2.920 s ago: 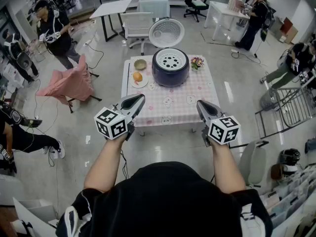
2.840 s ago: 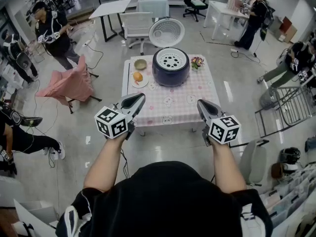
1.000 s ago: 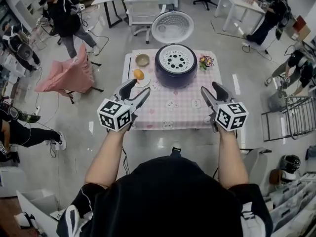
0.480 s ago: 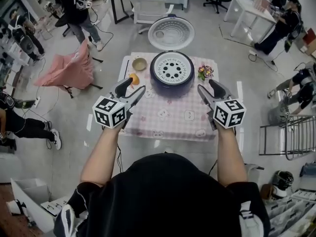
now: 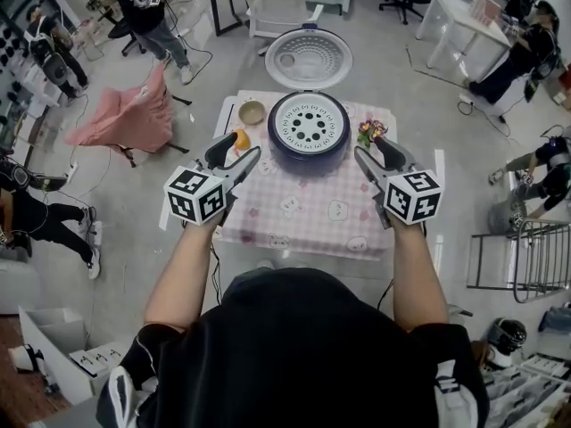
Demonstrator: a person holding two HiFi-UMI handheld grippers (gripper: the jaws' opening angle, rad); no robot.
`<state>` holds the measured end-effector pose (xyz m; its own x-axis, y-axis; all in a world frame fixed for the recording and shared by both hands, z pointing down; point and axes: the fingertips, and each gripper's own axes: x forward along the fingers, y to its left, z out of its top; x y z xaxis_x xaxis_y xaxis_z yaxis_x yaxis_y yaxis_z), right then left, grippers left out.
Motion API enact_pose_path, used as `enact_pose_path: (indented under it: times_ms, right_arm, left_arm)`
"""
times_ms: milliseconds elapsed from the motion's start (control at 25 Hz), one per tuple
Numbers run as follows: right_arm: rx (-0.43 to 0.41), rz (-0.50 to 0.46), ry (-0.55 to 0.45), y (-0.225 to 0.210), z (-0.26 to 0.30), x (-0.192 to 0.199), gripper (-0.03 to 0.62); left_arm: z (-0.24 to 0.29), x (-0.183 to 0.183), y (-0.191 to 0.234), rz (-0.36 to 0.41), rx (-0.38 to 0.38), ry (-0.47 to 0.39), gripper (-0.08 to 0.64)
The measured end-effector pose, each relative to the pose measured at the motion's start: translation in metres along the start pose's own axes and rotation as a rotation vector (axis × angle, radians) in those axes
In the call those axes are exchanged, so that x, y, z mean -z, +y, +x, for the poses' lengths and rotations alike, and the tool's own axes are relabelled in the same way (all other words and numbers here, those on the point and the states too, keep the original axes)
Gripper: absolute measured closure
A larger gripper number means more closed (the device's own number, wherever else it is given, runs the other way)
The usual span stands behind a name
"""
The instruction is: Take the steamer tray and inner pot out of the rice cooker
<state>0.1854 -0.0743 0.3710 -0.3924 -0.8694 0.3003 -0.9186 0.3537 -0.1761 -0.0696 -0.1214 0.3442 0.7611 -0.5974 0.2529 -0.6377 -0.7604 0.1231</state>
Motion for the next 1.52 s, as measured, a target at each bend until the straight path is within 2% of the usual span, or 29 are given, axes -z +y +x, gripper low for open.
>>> enact_pose_path:
  times_ms: [240,440,760,1040,1160,1520]
  right_arm:
    - [0.007,0.012,0.013,-0.012,0.005,-0.001,0.36]
    - [0.016,-0.011,0.022,-0.017,0.019,-0.01,0.368]
    - [0.035,-0.049,0.047,-0.03,0.059,-0.024,0.37]
    - [0.049,-0.072,0.075,-0.038,0.089,-0.029,0.373]
    - [0.044,-0.091,0.113,-0.039,0.101,-0.023,0.373]
    - [-0.008,-0.235,0.277,-0.031,0.148,0.004,0.373]
  left_arm:
    - [0.014,-0.001,-0.002,0.036,-0.007,0.019,0.282]
    - [0.025,-0.002,0.016,-0.003,0.0,0.016,0.282]
    - [0.06,-0.012,0.05,-0.009,0.026,0.012,0.282]
    - [0.084,-0.005,0.072,-0.028,0.055,0.038,0.282]
    - [0.09,-0.001,0.08,-0.037,0.058,0.048,0.282]
    - [0.102,0.017,0.098,-0.064,0.06,0.075,0.282]
